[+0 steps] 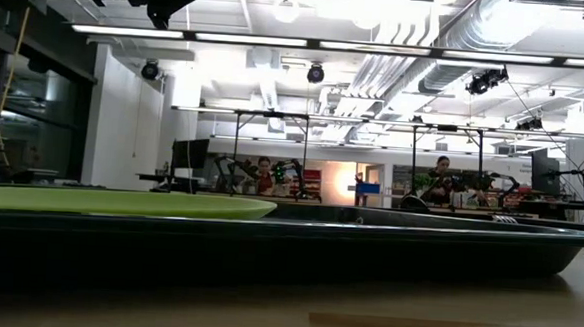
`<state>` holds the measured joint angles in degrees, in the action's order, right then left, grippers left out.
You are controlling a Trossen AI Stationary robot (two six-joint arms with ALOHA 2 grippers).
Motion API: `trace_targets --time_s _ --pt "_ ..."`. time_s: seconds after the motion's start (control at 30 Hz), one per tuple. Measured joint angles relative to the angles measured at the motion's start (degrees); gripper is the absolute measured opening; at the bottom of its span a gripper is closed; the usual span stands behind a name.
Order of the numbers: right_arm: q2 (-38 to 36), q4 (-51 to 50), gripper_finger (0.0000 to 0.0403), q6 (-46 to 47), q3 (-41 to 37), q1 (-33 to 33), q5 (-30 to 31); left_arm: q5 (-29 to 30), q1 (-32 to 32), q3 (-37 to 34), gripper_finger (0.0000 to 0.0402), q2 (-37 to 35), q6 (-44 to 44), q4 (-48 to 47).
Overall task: Pick and place plate/cup/fork/spoon on tray
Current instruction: Put the green cup on the lower right of the black tray
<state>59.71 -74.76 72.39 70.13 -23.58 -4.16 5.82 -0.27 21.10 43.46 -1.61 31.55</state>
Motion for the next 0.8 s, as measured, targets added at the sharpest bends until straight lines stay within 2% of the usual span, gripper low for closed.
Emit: trace_targets --time_s 0.3,0.47,0.63,0.8 --pt "7.27 -2.64 0.0147 28.2 0.0 -21.15 0.02 -0.02 0.0 -0.02 0.0193 0.0 0.0 1.08" --pt "11.18 -1.52 0.0147 41.13 0.0 -30.04 -0.51 -0.04 0.0 -0.02 0.0193 0.0 1.12 1.01" --pt "13.88 -1.32 0.0146 47.14 0.0 -34.29 -0.53 -0.08 -0.02 -0.02 0.0193 0.0 2.67 0.83" --pt "15.99 -1.54 0.0146 47.1 0.0 -35.82 -0.56 -0.33 -0.04 -0.04 0.0193 0.0 3.02 -0.13"
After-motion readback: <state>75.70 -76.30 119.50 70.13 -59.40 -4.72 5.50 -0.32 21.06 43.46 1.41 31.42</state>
